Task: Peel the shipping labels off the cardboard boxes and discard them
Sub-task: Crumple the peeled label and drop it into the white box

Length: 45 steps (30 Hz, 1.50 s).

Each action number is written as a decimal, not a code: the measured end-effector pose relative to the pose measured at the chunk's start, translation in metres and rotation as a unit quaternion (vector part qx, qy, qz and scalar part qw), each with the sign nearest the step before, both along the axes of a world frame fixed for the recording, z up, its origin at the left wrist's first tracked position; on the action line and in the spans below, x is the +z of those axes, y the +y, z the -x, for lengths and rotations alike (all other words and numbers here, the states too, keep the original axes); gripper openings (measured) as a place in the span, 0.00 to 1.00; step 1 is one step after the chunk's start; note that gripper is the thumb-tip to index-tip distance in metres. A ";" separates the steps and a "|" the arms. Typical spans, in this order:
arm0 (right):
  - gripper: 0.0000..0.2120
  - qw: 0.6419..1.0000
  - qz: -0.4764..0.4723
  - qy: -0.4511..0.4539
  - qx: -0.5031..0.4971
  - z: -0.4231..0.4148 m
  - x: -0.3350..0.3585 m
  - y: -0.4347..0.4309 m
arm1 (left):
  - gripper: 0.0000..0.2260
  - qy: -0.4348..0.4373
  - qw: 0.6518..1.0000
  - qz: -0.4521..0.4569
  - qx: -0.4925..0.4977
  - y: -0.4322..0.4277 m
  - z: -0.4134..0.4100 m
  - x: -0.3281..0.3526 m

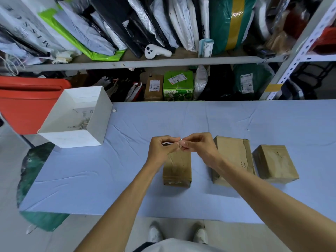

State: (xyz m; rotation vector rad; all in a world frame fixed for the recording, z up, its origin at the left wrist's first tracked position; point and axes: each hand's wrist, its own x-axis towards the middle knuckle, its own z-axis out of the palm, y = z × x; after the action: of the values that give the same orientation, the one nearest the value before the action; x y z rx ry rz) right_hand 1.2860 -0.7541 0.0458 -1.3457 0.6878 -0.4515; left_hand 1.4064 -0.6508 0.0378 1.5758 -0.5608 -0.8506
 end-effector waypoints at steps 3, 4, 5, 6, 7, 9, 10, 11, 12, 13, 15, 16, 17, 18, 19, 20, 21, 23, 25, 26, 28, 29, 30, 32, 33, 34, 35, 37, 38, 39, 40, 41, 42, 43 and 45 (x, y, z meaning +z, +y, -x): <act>0.06 0.998 -0.022 -0.022 -0.051 -0.001 -0.002 -0.002 | 0.07 -0.038 0.999 0.005 -0.030 -0.003 0.000 0.007; 0.06 0.997 -0.033 -0.026 -0.061 -0.001 -0.002 -0.003 | 0.08 -0.066 0.997 0.000 -0.040 -0.004 -0.001 0.009; 0.06 0.997 -0.040 -0.025 -0.067 -0.002 -0.002 -0.003 | 0.08 -0.092 0.995 -0.005 -0.049 -0.005 -0.002 0.011; 0.06 0.997 -0.041 -0.022 -0.069 -0.003 -0.002 -0.002 | 0.09 -0.110 0.992 -0.012 -0.056 -0.005 -0.004 0.011; 0.06 0.997 -0.041 -0.018 -0.068 -0.003 -0.001 0.000 | 0.09 -0.122 0.990 -0.021 -0.061 -0.004 -0.005 0.012; 0.06 0.997 -0.037 -0.005 -0.064 -0.004 -0.002 0.003 | 0.09 -0.153 0.985 -0.038 -0.067 -0.004 -0.006 0.012; 0.05 0.998 -0.028 0.003 -0.060 -0.003 -0.002 0.004 | 0.09 -0.170 0.982 -0.045 -0.071 -0.004 -0.005 0.012; 0.05 0.998 -0.010 0.015 -0.054 -0.001 -0.003 0.003 | 0.08 -0.187 0.978 -0.051 -0.076 -0.004 -0.003 0.012; 0.05 0.998 0.012 0.029 -0.045 0.000 -0.003 0.001 | 0.07 -0.205 0.974 -0.056 -0.081 -0.003 -0.002 0.013; 0.06 0.998 0.034 0.043 -0.035 0.001 -0.003 0.000 | 0.07 -0.222 0.970 -0.060 -0.085 -0.002 0.000 0.014; 0.05 0.995 0.068 0.070 -0.023 0.000 -0.004 0.000 | 0.05 -0.239 0.966 -0.061 -0.084 0.000 0.002 0.016; 0.04 0.994 0.076 0.077 -0.030 0.000 -0.005 0.002 | 0.05 -0.239 0.966 -0.057 -0.075 0.001 0.004 0.016; 0.03 0.993 0.077 0.080 -0.045 -0.002 -0.006 0.003 | 0.05 -0.237 0.968 -0.053 -0.061 0.001 0.006 0.016; 0.02 0.993 0.067 0.074 -0.065 -0.003 -0.005 0.004 | 0.04 -0.232 0.970 -0.049 -0.043 0.001 0.009 0.017; 0.01 0.993 0.049 0.063 -0.084 -0.004 -0.005 0.005 | 0.04 -0.226 0.973 -0.047 -0.023 0.000 0.010 0.018; 0.02 0.994 0.025 0.049 -0.097 -0.005 -0.004 0.006 | 0.04 -0.215 0.976 -0.045 0.000 0.000 0.010 0.019; 0.02 0.994 -0.002 0.033 -0.103 -0.006 -0.002 0.008 | 0.05 -0.199 0.979 -0.043 0.023 0.000 0.009 0.021; 0.03 0.995 -0.035 0.006 -0.094 -0.006 0.003 0.012 | 0.05 -0.154 0.986 -0.039 0.058 0.005 0.007 0.021; 0.03 0.998 -0.023 0.004 -0.066 -0.005 0.004 0.014 | 0.06 -0.108 0.991 -0.032 0.074 0.012 0.008 0.019; 0.04 0.998 -0.018 0.006 -0.052 -0.005 0.005 0.016 | 0.06 -0.089 0.992 -0.026 0.082 0.017 0.010 0.016; 0.02 1.000 -0.015 0.012 -0.024 -0.008 0.007 0.019 | 0.06 -0.062 0.993 -0.011 0.100 0.026 0.013 0.012; 0.01 1.000 -0.012 0.020 -0.011 -0.010 0.007 0.022 | 0.06 -0.056 0.993 -0.007 0.104 0.031 0.013 0.010; 0.01 1.000 -0.008 0.030 0.001 -0.012 0.008 0.026 | 0.07 -0.054 0.993 -0.007 0.105 0.036 0.012 0.008; 0.02 0.999 0.006 0.050 0.020 -0.018 0.006 0.032 | 0.08 -0.060 0.993 -0.012 0.101 0.045 0.010 0.007; 0.03 0.998 0.020 0.060 0.028 -0.021 0.006 0.035 | 0.08 -0.066 0.993 -0.016 0.100 0.050 0.007 0.008; 0.04 0.997 0.030 0.067 0.032 -0.026 0.005 0.039 | 0.07 -0.073 0.992 -0.020 0.099 0.054 0.004 0.009; 0.05 0.996 0.037 0.071 0.031 -0.031 0.005 0.043 | 0.07 -0.086 0.991 -0.027 0.098 0.059 0.000 0.011; 0.05 0.996 0.051 0.073 0.022 -0.044 0.006 0.054 | 0.06 -0.123 0.987 -0.052 0.086 0.071 -0.012 0.015; 0.05 0.995 0.061 0.076 0.018 -0.050 0.007 0.060 | 0.05 -0.142 0.985 -0.066 0.077 0.077 -0.018 0.017; 0.05 0.994 0.073 0.082 0.016 -0.056 0.009 0.066 | 0.05 -0.161 0.982 -0.076 0.067 0.084 -0.024 0.019; 0.05 0.993 0.085 0.086 0.016 -0.062 0.011 0.071 | 0.06 -0.185 0.977 -0.088 0.057 0.090 -0.030 0.021; 0.04 0.991 0.098 0.091 0.018 -0.069 0.012 0.075 | 0.07 -0.210 0.971 -0.103 0.047 0.097 -0.037 0.023; 0.04 0.988 0.114 0.100 0.024 -0.076 0.014 0.079 | 0.08 -0.234 0.964 -0.121 0.037 0.105 -0.044 0.024; 0.04 0.984 0.134 0.111 0.033 -0.083 0.014 0.085 | 0.09 -0.257 0.956 -0.140 0.028 0.113 -0.051 0.025; 0.04 0.974 0.177 0.133 0.054 -0.094 0.012 0.097 | 0.09 -0.299 0.937 -0.177 0.014 0.129 -0.065 0.027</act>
State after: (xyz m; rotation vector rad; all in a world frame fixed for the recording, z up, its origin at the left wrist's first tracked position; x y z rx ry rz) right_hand 1.3802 -0.6575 0.0574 -1.7941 0.7728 -0.3162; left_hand 1.4716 -0.5217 0.0647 2.1903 -0.8441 -0.4476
